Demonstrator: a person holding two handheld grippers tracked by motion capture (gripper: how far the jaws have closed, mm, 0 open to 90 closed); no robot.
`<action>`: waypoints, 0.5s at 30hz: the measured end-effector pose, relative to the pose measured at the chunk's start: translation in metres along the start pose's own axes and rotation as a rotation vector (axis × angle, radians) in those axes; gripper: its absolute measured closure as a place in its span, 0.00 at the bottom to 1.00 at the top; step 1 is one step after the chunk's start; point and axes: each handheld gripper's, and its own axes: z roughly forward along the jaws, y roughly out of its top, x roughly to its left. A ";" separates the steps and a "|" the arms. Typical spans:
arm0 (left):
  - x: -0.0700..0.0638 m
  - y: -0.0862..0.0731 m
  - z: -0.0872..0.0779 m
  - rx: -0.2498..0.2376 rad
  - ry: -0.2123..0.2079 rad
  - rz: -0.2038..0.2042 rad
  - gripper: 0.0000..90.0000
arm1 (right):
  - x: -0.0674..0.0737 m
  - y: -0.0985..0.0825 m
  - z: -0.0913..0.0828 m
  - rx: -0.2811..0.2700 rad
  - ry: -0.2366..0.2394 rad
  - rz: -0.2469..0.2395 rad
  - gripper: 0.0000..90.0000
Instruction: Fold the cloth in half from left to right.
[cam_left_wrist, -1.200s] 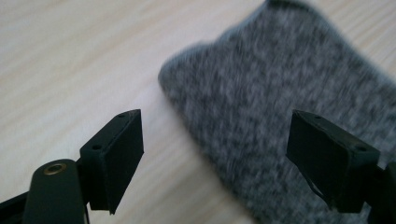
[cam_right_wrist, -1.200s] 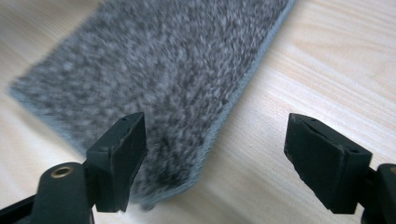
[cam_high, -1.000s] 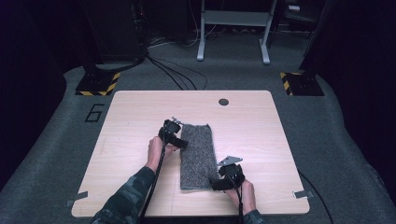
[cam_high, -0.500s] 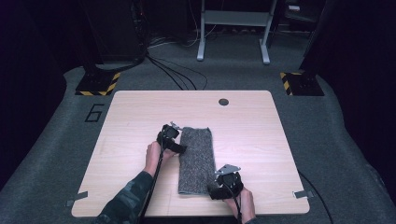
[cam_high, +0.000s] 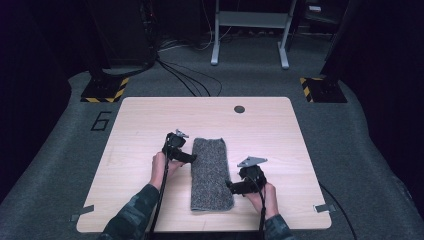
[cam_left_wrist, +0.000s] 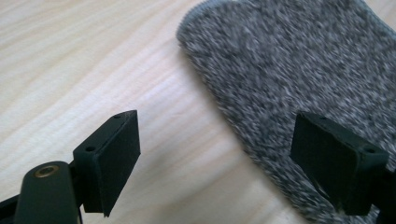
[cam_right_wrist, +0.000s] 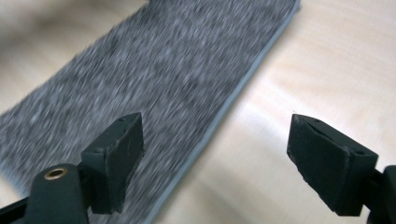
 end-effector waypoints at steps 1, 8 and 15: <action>0.002 0.001 0.000 -0.002 -0.009 -0.013 0.17 | -0.005 0.006 0.002 -0.001 -0.003 -0.012 0.21; 0.008 0.010 0.002 -0.007 -0.015 -0.035 0.17 | -0.025 0.042 0.021 0.006 0.003 -0.018 0.20; 0.015 0.022 0.008 -0.011 -0.025 -0.065 0.18 | -0.041 0.068 0.046 0.033 0.006 -0.025 0.21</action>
